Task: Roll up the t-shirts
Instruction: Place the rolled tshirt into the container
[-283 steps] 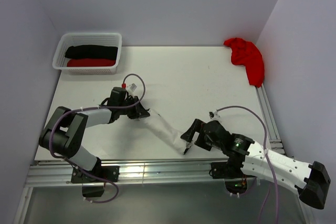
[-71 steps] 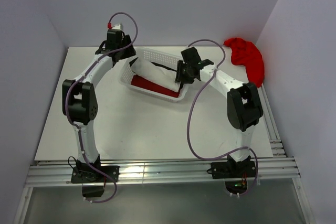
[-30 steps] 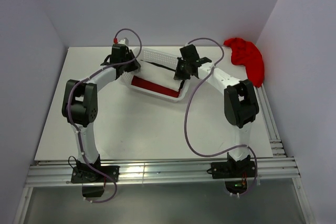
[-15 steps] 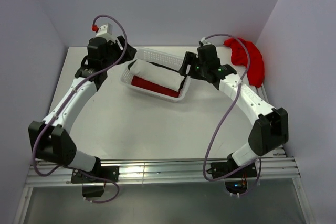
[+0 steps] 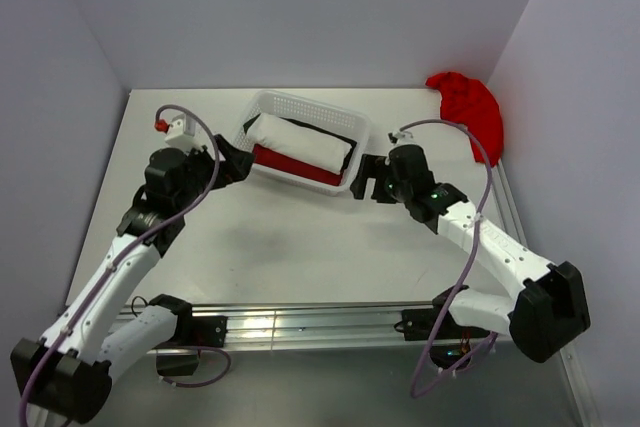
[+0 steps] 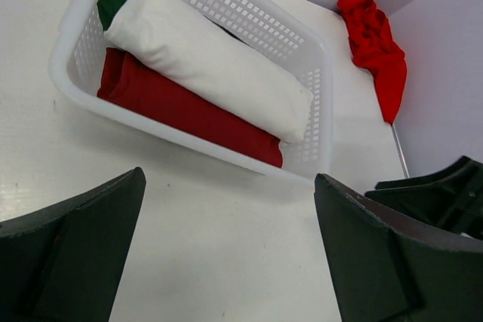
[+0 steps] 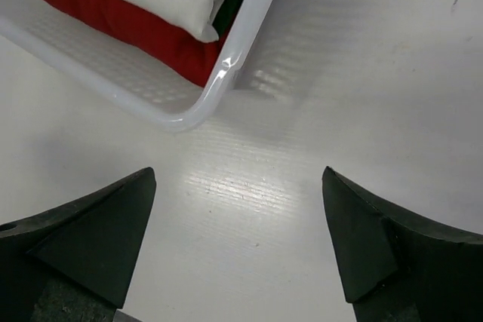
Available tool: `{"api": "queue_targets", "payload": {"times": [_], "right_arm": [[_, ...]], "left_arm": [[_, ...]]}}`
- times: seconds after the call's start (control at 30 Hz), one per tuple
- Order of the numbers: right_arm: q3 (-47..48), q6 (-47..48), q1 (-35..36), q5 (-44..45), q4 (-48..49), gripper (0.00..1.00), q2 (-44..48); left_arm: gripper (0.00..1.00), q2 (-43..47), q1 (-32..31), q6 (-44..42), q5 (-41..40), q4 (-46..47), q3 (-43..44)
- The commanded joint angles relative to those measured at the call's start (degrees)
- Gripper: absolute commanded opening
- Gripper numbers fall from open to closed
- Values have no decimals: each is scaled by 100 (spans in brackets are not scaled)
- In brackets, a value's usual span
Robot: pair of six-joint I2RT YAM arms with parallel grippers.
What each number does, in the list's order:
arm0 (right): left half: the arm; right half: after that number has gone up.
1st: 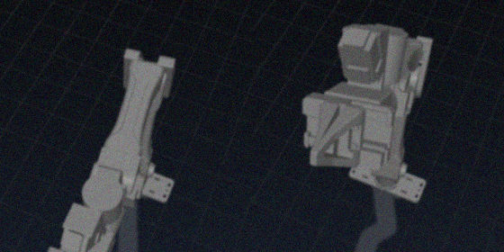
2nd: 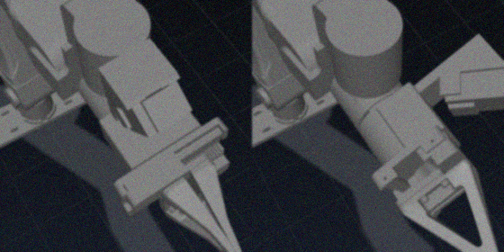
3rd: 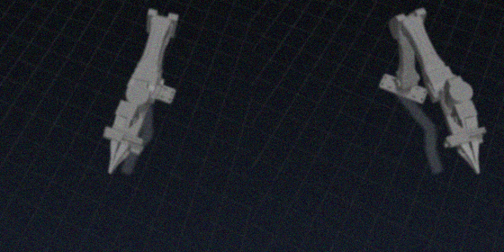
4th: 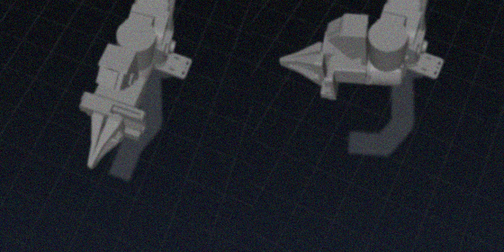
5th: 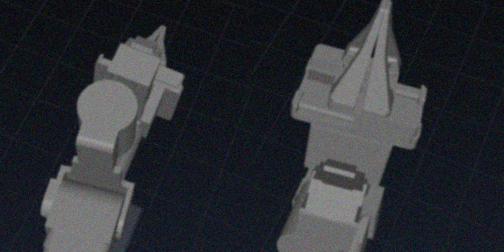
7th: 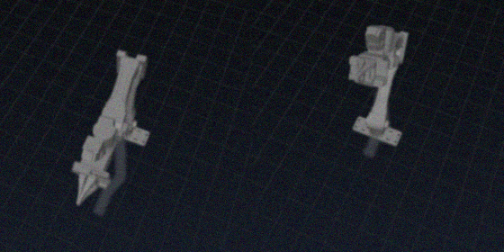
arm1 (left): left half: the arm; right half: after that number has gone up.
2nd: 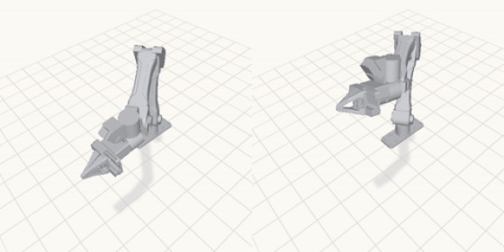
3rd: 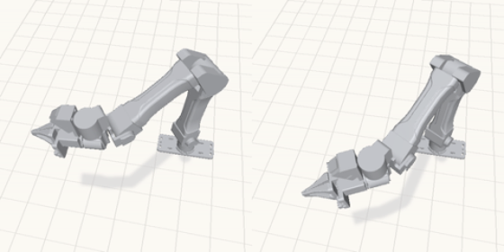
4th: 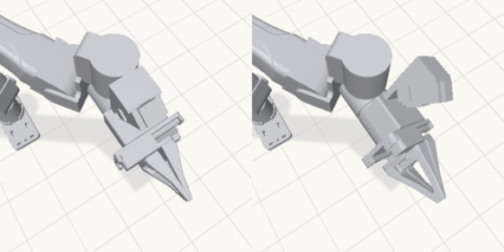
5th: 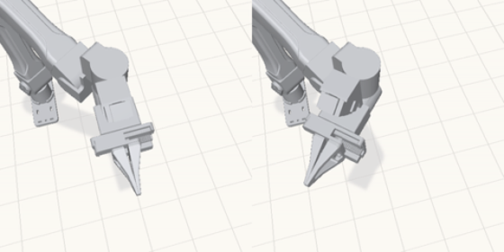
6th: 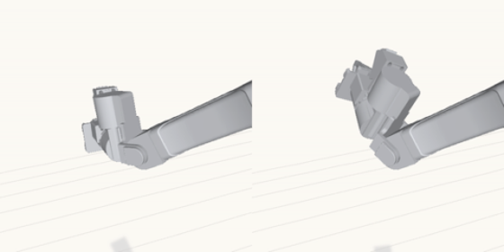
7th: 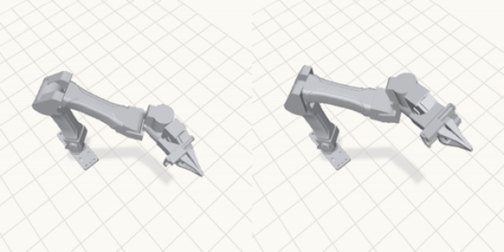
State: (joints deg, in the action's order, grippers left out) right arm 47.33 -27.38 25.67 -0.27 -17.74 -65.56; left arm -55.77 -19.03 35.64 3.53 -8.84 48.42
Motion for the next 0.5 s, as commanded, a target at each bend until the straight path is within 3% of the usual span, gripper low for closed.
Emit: {"api": "queue_targets", "payload": {"times": [0.0,0.2,0.3,0.47], "right_arm": [[-163,-31,515,334,525,98,-174],[170,-338,1247,993,868,98,-1342],[802,-321,1353,1301,729,98,-2272],[2638,-312,1248,1592,359,99,-3778]], "left_arm": [[100,766,-49,250,-230,76,-517],[99,1419,-57,304,-327,-153,-1010],[100,1507,-49,224,-327,-320,-993],[99,1543,-57,66,-555,-540,-835]]}}
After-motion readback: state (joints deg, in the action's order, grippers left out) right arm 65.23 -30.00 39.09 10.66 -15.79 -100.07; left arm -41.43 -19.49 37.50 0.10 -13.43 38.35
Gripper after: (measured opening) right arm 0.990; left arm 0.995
